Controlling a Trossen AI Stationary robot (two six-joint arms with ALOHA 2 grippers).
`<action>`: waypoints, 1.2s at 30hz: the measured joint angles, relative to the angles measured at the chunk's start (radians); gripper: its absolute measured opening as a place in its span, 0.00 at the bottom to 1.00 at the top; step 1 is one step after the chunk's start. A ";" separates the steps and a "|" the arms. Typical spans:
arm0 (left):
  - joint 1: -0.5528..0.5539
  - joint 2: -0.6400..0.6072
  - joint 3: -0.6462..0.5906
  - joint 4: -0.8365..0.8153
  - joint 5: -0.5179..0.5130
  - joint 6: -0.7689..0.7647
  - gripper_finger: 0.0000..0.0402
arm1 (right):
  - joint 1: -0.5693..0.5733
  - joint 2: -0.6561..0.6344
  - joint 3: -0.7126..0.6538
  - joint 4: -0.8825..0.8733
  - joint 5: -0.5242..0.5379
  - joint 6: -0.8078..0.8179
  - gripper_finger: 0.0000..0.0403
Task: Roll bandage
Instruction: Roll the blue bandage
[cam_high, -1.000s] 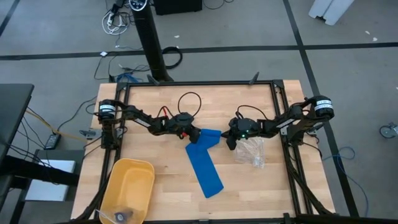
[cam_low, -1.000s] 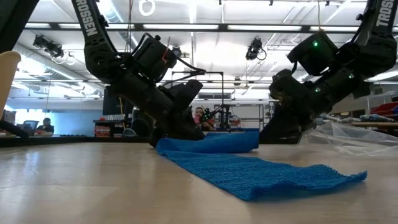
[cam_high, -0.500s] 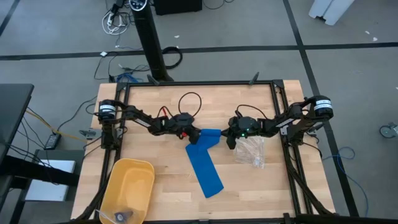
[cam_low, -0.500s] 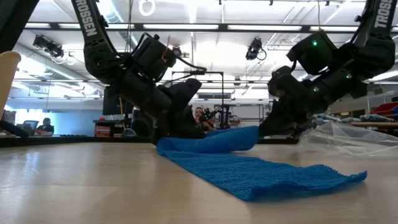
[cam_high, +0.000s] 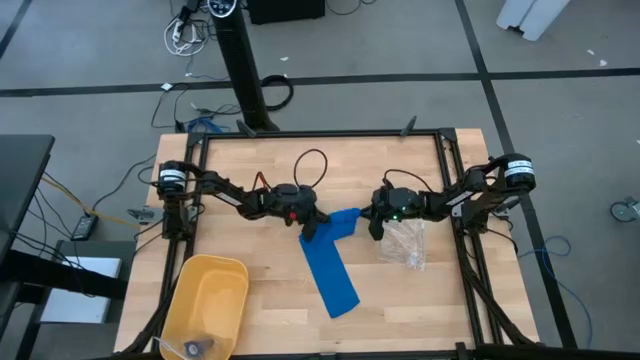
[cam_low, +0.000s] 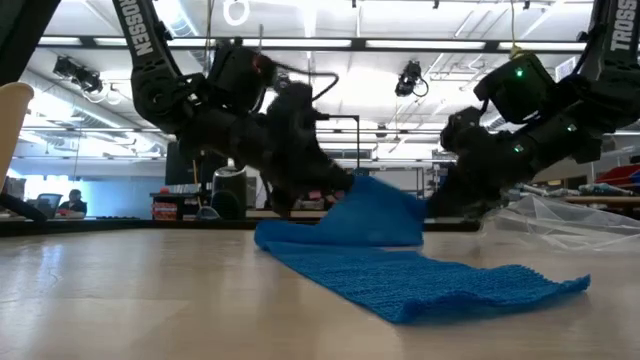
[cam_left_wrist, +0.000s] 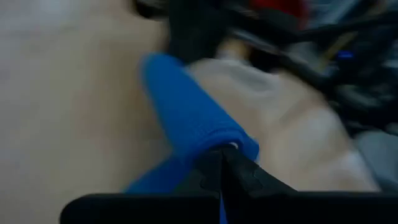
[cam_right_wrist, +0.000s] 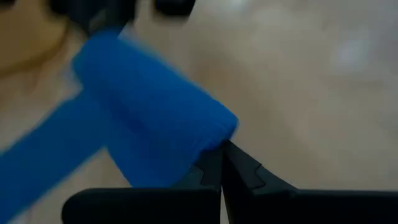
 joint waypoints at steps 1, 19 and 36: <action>-0.001 0.000 0.001 0.021 0.025 0.002 0.01 | -0.001 -0.004 -0.006 0.031 0.003 -0.001 0.00; 0.000 -0.007 -0.001 0.071 0.040 -0.035 0.01 | 0.016 -0.187 -0.069 0.088 -0.058 -0.073 0.00; 0.002 -0.010 0.000 0.101 -0.150 -0.105 0.01 | 0.065 -0.268 -0.091 0.091 -0.112 -0.100 0.00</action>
